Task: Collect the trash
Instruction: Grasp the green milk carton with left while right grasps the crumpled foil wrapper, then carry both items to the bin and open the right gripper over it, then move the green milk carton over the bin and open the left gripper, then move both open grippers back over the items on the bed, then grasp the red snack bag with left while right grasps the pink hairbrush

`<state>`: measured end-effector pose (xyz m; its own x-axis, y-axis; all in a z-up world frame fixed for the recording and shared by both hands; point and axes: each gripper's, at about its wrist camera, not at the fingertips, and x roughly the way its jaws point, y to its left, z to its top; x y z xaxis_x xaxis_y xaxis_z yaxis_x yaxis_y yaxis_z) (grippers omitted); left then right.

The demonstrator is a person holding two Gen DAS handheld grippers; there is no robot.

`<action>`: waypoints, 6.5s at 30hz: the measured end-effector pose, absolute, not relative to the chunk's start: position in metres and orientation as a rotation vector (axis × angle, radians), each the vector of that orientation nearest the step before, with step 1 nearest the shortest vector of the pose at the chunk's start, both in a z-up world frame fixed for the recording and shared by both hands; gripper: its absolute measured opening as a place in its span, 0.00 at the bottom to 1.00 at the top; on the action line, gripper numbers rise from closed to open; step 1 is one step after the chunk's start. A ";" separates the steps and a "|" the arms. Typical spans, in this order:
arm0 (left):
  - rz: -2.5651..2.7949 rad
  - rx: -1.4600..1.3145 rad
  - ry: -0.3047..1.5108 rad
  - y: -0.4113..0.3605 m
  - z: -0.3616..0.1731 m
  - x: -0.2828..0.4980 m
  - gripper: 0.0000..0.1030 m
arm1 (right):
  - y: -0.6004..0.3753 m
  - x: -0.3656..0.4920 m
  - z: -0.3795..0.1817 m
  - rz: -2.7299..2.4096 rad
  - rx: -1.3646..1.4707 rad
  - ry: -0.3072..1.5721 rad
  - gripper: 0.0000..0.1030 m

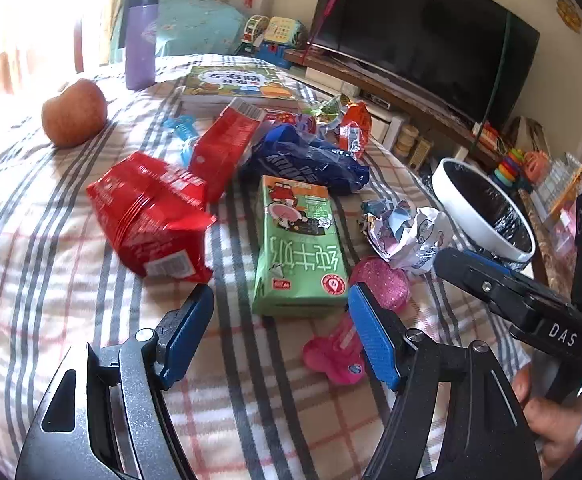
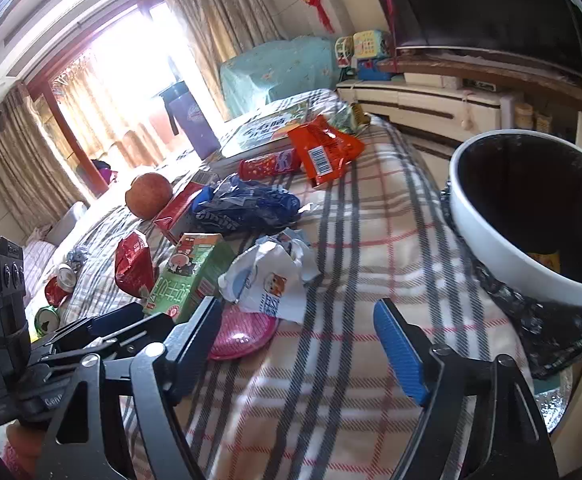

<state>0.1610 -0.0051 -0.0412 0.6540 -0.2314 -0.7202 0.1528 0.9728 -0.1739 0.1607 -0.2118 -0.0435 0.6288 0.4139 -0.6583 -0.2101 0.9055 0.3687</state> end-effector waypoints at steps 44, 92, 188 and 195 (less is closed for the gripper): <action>-0.370 -0.028 0.775 -0.083 -0.011 0.165 0.51 | -0.272 0.143 -0.013 0.321 0.323 0.749 0.02; -0.573 0.120 0.795 -0.234 -0.003 0.217 0.51 | -0.404 0.176 -0.025 0.158 0.426 0.737 0.02; -0.116 -0.289 0.859 0.078 -0.054 0.201 0.65 | -0.147 0.179 -0.055 0.416 0.243 0.920 0.19; -0.157 -0.286 0.866 0.074 -0.059 0.209 0.15 | -0.149 0.184 -0.058 0.427 0.277 0.930 0.22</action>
